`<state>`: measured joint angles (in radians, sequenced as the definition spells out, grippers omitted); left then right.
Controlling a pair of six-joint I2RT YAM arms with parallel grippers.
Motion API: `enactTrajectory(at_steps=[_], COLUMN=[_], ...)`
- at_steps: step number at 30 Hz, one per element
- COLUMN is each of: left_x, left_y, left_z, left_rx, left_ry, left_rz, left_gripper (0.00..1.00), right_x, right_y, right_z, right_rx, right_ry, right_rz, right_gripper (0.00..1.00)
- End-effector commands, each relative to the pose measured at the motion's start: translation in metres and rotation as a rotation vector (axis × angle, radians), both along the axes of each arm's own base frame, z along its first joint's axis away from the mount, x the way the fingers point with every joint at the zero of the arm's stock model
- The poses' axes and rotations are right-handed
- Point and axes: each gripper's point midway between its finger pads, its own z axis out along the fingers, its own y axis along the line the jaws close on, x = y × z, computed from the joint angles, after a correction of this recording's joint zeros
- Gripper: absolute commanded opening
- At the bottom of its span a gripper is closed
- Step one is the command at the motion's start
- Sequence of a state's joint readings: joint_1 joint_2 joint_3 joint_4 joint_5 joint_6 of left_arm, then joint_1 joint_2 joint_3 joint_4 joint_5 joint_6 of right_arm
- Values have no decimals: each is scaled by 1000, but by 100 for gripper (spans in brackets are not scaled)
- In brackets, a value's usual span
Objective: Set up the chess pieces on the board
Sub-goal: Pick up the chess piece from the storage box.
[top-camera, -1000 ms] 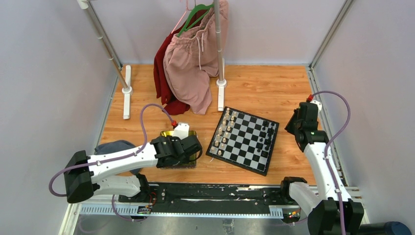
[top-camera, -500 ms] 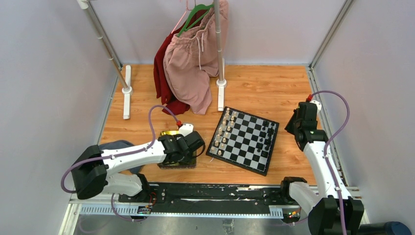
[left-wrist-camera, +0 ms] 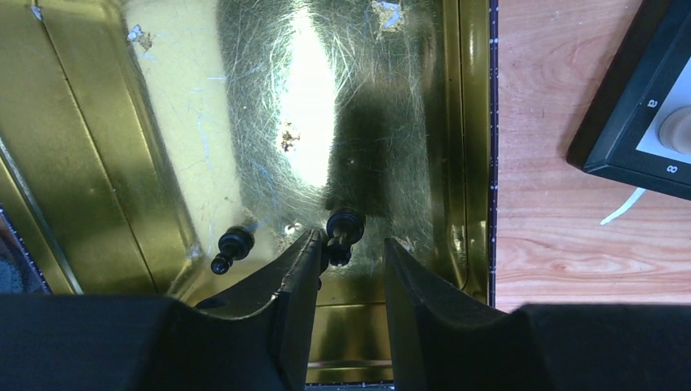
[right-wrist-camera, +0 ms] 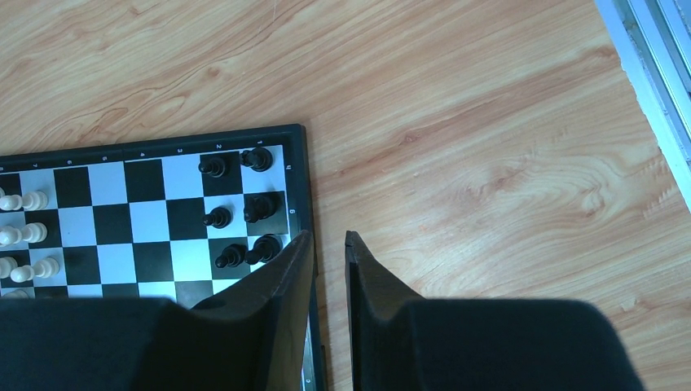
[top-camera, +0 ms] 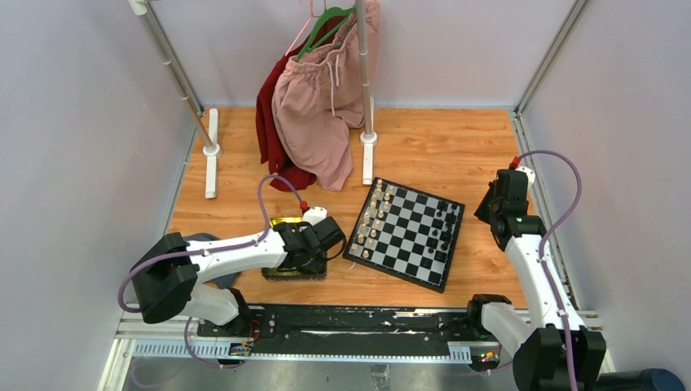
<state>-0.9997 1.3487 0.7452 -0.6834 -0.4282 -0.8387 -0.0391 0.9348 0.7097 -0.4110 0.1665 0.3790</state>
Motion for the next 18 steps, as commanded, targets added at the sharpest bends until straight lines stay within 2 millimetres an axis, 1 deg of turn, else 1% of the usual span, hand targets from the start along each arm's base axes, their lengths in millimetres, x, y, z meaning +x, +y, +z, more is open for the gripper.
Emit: enactTrajectory(at_steps=[1, 3, 7, 10, 12, 16, 18], left_x=[5, 6, 9, 11, 11, 14, 17], left_y=[0, -1, 0, 1, 2, 3, 5], left_z=[-3, -3, -3, -2, 0, 11, 23], left_rx=[2, -1, 4, 9, 13, 24, 39], left_ry=[-1, -4, -6, -5, -8, -25, -38], left_rz=[4, 3, 4, 7, 9, 4, -10], left_gripper=[37, 35, 23, 11, 8, 0, 0], right_x=[3, 2, 1, 0, 0, -1, -2], right_y=[-1, -1, -1, -1, -2, -2, -3], right_z=[7, 7, 8, 9, 10, 13, 15], right_rx=[-26, -27, -26, -27, -29, -34, -39], right_ry=[-17, -18, -20, -23, -24, -26, -30], right_rz=[3, 3, 3, 1, 1, -1, -5], right_gripper=[26, 26, 26, 26, 26, 26, 26])
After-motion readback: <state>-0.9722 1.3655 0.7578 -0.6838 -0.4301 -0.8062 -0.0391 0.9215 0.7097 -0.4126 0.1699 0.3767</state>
